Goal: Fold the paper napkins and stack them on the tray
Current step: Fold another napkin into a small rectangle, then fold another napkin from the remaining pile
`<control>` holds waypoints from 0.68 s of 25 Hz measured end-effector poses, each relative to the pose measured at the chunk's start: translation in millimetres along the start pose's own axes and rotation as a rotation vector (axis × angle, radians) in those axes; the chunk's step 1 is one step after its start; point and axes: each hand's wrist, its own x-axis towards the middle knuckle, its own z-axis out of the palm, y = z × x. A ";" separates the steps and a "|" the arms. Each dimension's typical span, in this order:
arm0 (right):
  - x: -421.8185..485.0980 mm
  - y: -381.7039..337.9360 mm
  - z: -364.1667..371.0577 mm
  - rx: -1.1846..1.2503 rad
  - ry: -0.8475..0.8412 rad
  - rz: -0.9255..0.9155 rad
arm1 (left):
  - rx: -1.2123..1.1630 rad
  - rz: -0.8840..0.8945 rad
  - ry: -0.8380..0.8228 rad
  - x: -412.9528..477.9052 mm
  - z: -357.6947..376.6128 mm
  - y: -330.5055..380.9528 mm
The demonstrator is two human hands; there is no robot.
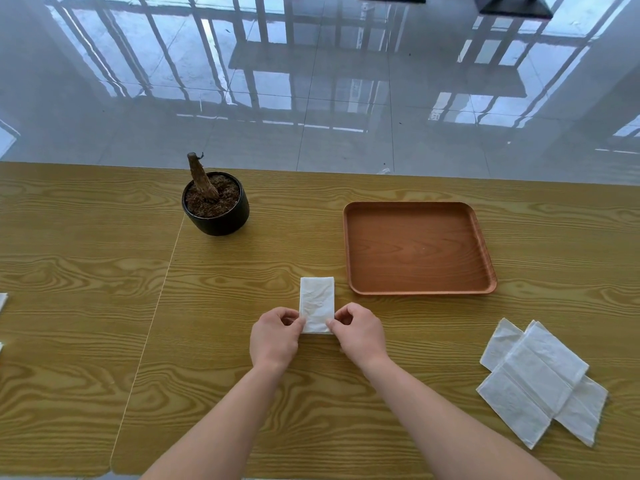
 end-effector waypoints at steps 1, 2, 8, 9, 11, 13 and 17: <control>-0.3 -0.3 0.1 -0.026 0.000 -0.007 | 0.000 0.000 0.001 0.4 0.0 -0.3; -0.2 -1.0 0.3 -0.055 -0.003 -0.013 | 0.003 0.000 0.002 0.8 -0.1 -0.8; -0.7 -1.3 -6.4 0.131 -0.023 0.067 | 0.034 0.031 0.019 0.1 -1.4 1.4; -2.4 0.0 -9.6 0.178 -0.024 0.081 | 0.063 0.056 0.033 -1.3 -2.5 2.7; -5.4 4.2 -18.5 0.217 -0.019 0.093 | 0.149 0.138 0.059 -5.3 -2.8 7.4; -7.6 9.1 -30.9 0.211 -0.004 0.080 | 0.221 0.248 0.064 -13.3 -1.5 15.5; -16.2 26.4 -66.5 0.263 0.054 0.061 | 0.307 0.450 0.031 -30.5 11.8 34.1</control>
